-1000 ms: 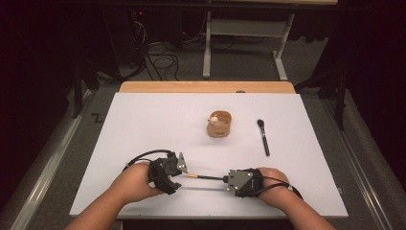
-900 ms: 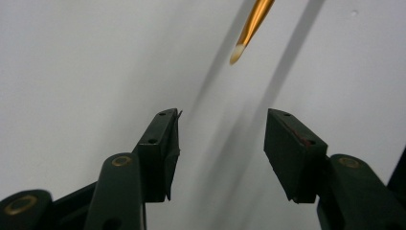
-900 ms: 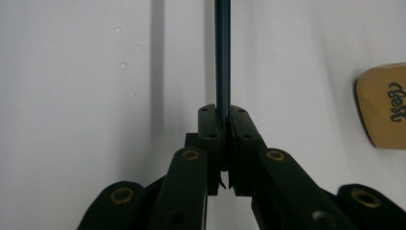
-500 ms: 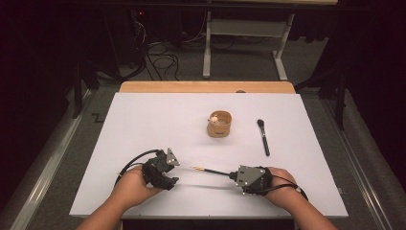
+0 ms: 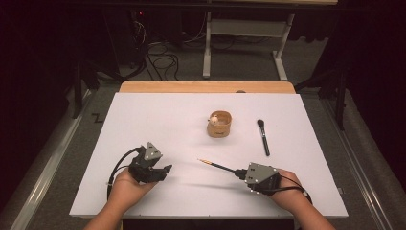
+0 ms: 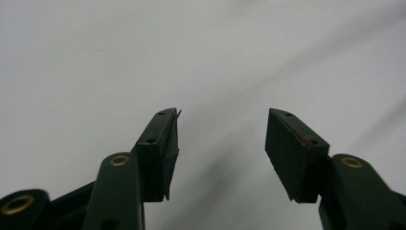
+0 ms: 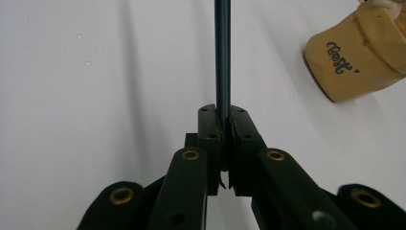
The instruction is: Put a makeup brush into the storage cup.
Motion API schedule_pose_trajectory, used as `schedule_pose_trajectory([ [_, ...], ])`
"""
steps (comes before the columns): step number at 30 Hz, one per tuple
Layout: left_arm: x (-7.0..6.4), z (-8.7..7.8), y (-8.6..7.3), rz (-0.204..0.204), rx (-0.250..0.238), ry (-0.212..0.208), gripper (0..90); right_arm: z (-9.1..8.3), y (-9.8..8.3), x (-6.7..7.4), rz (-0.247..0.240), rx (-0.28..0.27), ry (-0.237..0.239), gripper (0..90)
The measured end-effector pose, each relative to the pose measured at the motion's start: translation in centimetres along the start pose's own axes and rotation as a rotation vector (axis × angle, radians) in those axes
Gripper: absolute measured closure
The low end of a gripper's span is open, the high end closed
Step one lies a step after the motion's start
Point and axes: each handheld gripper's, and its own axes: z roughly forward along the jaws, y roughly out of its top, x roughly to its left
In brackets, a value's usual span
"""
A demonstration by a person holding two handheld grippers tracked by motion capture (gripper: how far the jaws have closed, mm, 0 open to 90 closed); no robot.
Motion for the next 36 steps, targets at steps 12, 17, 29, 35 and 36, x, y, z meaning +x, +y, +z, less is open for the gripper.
schedule_pose_trajectory([
  [12, 0.9, 0.7, -1.9, -0.128, -0.114, 0.056, 42.0, -0.2, -1.0, 0.2, 0.103, -0.033, -0.031, 87.0],
  [17, 1.0, 1.2, -2.6, -0.152, -0.15, 0.091, 39.9, -0.2, -1.3, 0.5, 0.128, -0.072, -0.039, 86.9],
  [29, 1.5, 0.4, -3.4, -0.26, -0.233, 0.163, 32.6, -0.2, -2.4, 0.9, 0.206, -0.126, -0.102, 87.0],
  [35, 1.6, 0.3, -3.5, -0.3, -0.272, 0.17, 30.0, -0.2, -3.0, 0.7, 0.245, -0.143, -0.114, 86.9],
  [36, 1.6, 0.2, -3.5, -0.304, -0.284, 0.166, 29.5, -0.2, -3.0, 0.8, 0.241, -0.142, -0.114, 86.9],
])
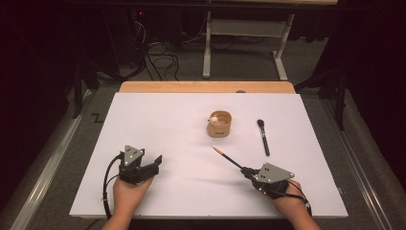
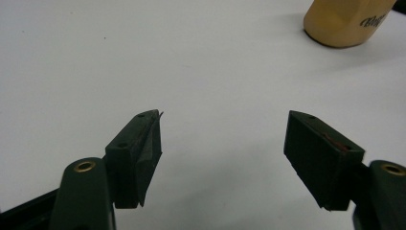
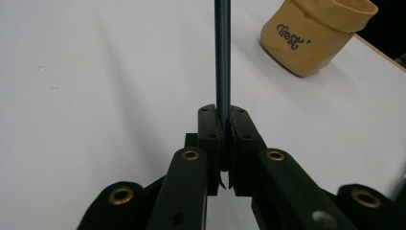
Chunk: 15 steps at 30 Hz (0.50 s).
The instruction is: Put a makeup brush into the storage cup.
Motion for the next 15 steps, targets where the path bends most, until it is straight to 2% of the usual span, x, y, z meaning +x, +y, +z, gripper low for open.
schedule_pose_trajectory([
  [4, -0.05, -0.41, -0.15, -0.028, -0.06, -0.025, 27.1, -0.08, -0.06, 0.02, 0.003, -0.01, -0.016, 86.9],
  [9, -0.02, -0.89, -0.28, -0.008, -0.103, -0.035, 22.5, -0.29, -0.07, 0.04, 0.043, -0.046, -0.021, 86.9],
  [13, -0.19, -1.03, -0.32, -0.009, -0.125, -0.054, 20.6, -0.38, -0.05, -0.07, 0.086, -0.093, -0.004, 86.9],
  [15, -0.3, -1.05, -0.44, 0.001, -0.155, -0.063, 19.0, -0.41, -0.02, -0.14, 0.1, -0.114, 0.004, 86.9],
])
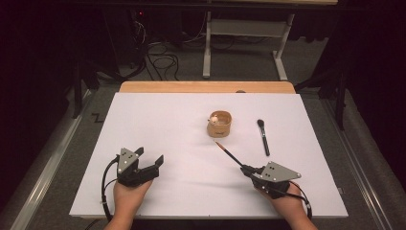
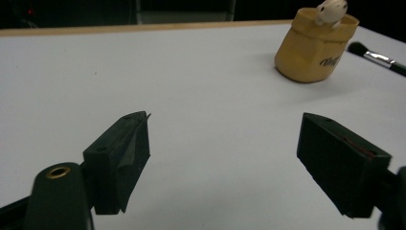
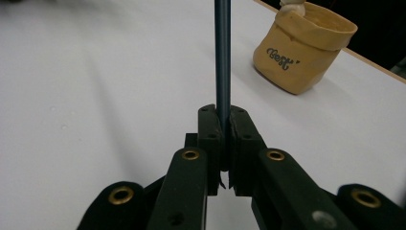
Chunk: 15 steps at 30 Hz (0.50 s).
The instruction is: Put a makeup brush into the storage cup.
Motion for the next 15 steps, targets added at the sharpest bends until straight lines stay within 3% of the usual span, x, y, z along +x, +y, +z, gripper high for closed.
schedule_pose_trajectory([
  [6, -0.2, -0.08, -0.01, -0.001, -0.008, -0.022, 18.3, -0.03, 0.09, 0.1, 0.044, -0.049, 0.018, 86.9],
  [11, -0.21, -0.18, -0.04, 0.001, -0.011, -0.021, 17.8, -0.07, 0.01, 0.04, 0.065, -0.081, -0.014, 86.9],
  [15, -0.25, -0.21, -0.08, -0.003, -0.015, -0.027, 17.4, -0.35, -0.28, -0.31, 0.119, -0.127, -0.055, 87.0],
])
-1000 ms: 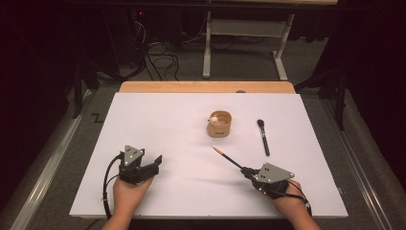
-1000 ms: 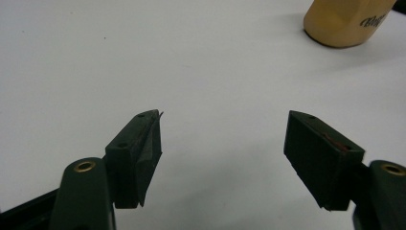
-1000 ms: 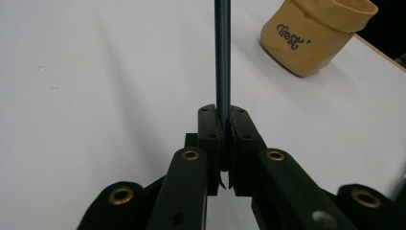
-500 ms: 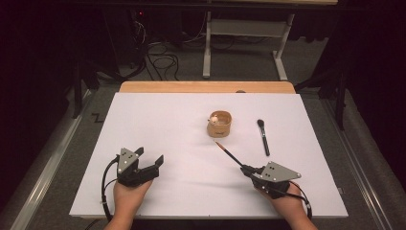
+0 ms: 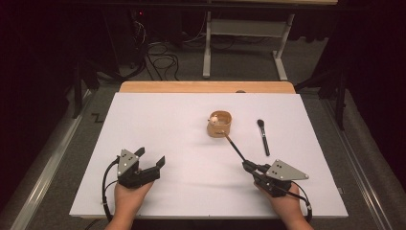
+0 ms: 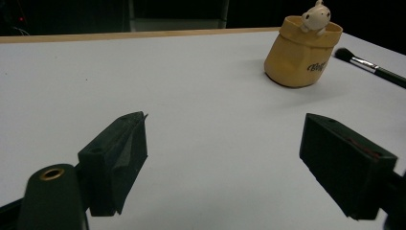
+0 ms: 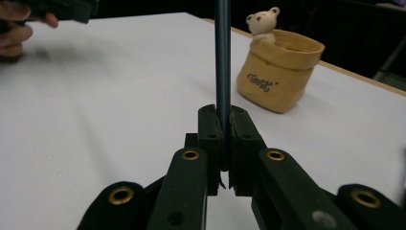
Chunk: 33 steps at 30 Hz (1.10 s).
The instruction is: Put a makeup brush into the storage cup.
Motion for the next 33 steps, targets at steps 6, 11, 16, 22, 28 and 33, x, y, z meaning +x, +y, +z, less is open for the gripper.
schedule_pose_trajectory([
  [6, -0.2, 0.0, 0.0, 0.001, -0.013, -0.013, 17.1, -0.7, -0.2, -0.7, 0.056, -0.065, -0.036, 87.0],
  [11, -0.3, -0.1, 0.0, 0.007, -0.026, -0.021, 16.0, -1.1, -0.1, -0.7, 0.061, -0.115, -0.043, 86.9],
  [16, -0.5, -0.2, 0.0, 0.005, -0.05, -0.032, 13.8, -1.2, 0.0, -0.6, 0.052, -0.129, -0.024, 87.0],
  [22, -0.6, -0.2, 0.1, 0.006, -0.072, -0.068, 8.7, -1.1, 0.2, -0.4, 0.049, -0.144, -0.019, 87.0],
  [28, -1.2, -0.2, 0.5, 0.019, -0.067, -0.085, 3.2, -0.8, 0.4, -0.1, 0.048, -0.143, -0.008, 87.0],
  [33, -1.9, -0.2, 0.9, 0.03, -0.055, -0.126, 0.2, -0.9, 0.7, 0.1, 0.039, -0.153, -0.002, 86.9],
])
